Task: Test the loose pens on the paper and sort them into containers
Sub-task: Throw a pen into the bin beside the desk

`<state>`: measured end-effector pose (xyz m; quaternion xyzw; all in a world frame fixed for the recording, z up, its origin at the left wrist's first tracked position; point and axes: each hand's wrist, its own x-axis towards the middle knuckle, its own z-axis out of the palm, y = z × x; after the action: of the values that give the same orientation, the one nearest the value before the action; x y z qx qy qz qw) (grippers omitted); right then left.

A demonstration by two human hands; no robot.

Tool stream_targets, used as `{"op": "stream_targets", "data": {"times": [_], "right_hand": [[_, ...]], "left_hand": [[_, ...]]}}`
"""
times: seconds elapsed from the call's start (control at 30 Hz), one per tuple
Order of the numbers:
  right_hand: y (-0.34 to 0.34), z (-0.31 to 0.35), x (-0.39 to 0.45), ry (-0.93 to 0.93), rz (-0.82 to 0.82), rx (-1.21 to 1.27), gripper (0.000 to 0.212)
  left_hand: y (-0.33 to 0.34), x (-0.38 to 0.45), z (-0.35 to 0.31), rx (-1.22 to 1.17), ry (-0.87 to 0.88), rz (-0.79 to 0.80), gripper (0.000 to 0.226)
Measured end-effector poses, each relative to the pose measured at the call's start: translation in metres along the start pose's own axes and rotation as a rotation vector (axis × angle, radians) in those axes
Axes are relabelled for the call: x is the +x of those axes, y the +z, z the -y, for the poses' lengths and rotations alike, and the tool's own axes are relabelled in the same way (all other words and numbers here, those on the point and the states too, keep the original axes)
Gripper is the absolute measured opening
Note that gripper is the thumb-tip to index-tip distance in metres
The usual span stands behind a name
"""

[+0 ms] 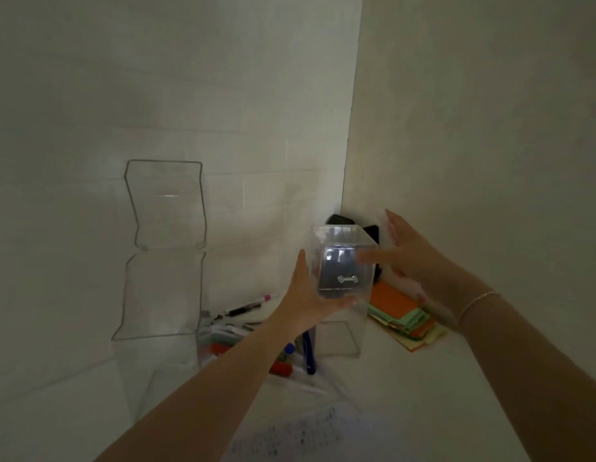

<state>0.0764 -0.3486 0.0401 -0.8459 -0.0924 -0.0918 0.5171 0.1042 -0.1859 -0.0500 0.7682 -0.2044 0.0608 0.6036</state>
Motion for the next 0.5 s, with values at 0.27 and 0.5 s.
{"op": "stream_targets", "data": {"times": [0.27, 0.5], "right_hand": [[-0.005, -0.020, 0.035, 0.074, 0.195, 0.040, 0.075], [-0.016, -0.009, 0.033, 0.022, 0.152, 0.013, 0.035]], "left_hand": [[0.007, 0.020, 0.025, 0.099, 0.177, -0.094, 0.075], [0.006, 0.022, 0.030, 0.055, 0.069, -0.045, 0.069]]}}
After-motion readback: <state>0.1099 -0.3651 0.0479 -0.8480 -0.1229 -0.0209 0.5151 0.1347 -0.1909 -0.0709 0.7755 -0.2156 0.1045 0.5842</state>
